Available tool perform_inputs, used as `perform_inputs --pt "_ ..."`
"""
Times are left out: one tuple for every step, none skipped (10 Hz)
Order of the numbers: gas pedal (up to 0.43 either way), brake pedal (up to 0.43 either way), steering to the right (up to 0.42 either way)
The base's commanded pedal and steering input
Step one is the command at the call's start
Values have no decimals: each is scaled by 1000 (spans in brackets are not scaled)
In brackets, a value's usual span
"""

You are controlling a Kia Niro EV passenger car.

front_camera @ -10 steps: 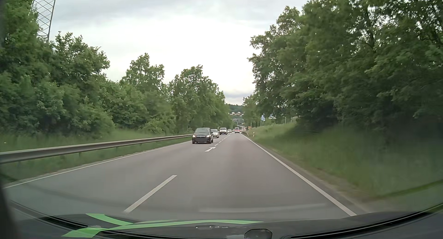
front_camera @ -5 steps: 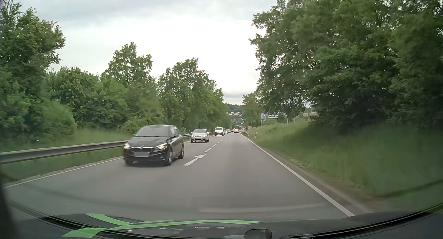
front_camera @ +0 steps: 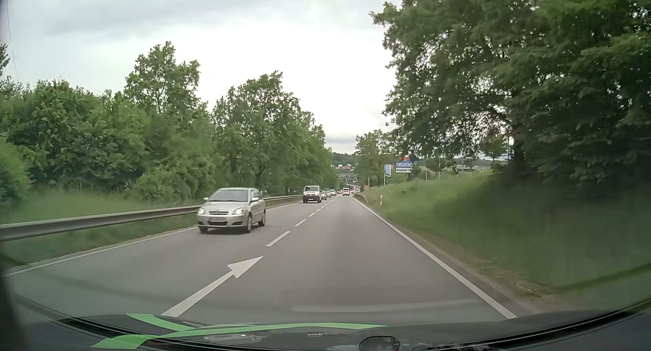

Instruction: Follow the waypoints while adhering to traffic rules and regulations

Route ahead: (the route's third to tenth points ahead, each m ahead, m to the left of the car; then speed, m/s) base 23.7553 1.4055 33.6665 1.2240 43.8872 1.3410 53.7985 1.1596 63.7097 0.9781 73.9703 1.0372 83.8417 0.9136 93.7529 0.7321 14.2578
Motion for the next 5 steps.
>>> perform_inputs --pt "39 0 2" --pt "39 0 2" --pt "39 0 2" --pt "39 0 2" --pt "39 0 2"
